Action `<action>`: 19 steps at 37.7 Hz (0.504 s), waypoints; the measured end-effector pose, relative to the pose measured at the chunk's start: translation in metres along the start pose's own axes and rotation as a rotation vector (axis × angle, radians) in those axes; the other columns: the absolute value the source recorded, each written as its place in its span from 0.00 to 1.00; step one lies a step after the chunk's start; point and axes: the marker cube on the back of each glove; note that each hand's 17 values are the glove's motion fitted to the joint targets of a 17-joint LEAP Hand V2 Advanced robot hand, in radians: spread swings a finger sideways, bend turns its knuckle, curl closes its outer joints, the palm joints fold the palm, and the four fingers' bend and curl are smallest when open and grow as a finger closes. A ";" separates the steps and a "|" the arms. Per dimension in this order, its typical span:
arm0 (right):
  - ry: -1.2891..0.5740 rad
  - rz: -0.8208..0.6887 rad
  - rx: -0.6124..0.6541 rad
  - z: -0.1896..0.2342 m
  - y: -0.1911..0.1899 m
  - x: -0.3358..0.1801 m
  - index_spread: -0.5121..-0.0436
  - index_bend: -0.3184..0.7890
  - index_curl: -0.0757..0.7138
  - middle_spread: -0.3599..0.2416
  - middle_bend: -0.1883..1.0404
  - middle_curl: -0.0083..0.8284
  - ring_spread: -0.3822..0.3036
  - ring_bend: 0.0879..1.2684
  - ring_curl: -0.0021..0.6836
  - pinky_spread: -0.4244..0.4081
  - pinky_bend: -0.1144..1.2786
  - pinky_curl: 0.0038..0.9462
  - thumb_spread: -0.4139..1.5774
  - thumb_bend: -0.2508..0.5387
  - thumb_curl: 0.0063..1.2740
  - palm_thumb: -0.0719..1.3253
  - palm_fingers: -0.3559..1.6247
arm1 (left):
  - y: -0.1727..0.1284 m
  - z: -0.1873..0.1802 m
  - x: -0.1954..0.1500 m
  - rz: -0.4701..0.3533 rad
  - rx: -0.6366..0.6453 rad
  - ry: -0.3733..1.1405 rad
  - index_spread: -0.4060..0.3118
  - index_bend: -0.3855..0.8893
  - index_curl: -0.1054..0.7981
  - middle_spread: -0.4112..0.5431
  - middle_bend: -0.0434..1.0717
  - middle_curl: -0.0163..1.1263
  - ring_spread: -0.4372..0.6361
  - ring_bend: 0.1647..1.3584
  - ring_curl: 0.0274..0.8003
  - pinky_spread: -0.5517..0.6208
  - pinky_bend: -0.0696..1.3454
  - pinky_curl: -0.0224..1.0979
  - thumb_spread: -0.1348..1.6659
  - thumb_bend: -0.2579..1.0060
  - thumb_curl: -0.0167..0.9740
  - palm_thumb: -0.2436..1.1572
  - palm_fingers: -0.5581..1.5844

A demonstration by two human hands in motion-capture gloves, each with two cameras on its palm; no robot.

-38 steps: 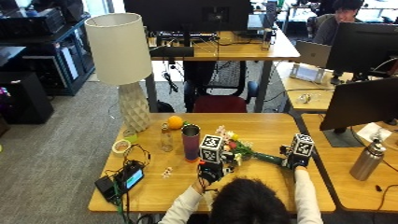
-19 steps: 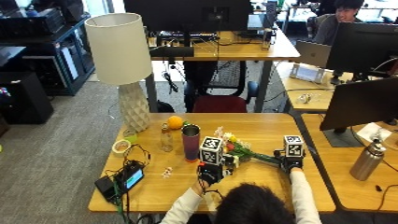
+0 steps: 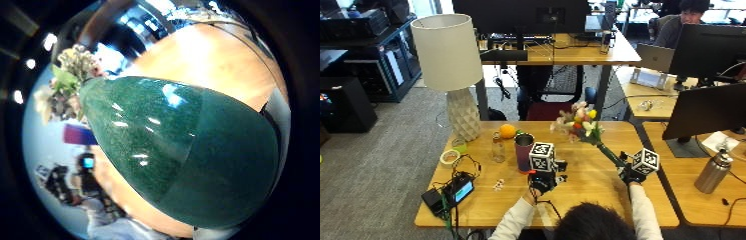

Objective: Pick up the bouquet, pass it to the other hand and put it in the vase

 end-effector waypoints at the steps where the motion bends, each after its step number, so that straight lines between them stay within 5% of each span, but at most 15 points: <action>1: -0.052 0.043 0.016 -0.005 0.000 -0.002 0.63 0.75 0.73 0.31 0.76 0.75 0.25 0.68 0.80 0.22 0.55 0.49 0.74 0.33 0.27 0.74 0.96 | -0.002 -0.002 0.000 0.001 0.001 0.012 0.42 0.44 0.56 0.40 0.20 0.34 0.41 0.21 0.41 0.66 0.17 0.28 0.74 0.19 0.27 0.33 0.55; 12: -0.538 -0.086 0.441 -0.053 -0.038 -0.043 0.68 0.82 0.81 0.32 0.83 0.79 0.26 0.76 0.86 0.22 0.62 0.55 0.70 0.32 0.33 0.80 0.90 | -0.043 -0.041 0.017 0.047 0.142 0.307 0.42 0.44 0.57 0.39 0.19 0.34 0.40 0.20 0.41 0.63 0.17 0.28 0.74 0.19 0.27 0.34 0.56; 19: -0.803 -0.264 0.548 -0.053 -0.032 -0.083 0.69 0.81 0.83 0.33 0.85 0.80 0.27 0.79 0.87 0.22 0.65 0.57 0.65 0.29 0.38 0.79 0.88 | -0.078 -0.076 0.051 0.098 0.298 0.615 0.46 0.41 0.56 0.43 0.18 0.34 0.40 0.22 0.42 0.62 0.19 0.29 0.70 0.18 0.28 0.33 0.53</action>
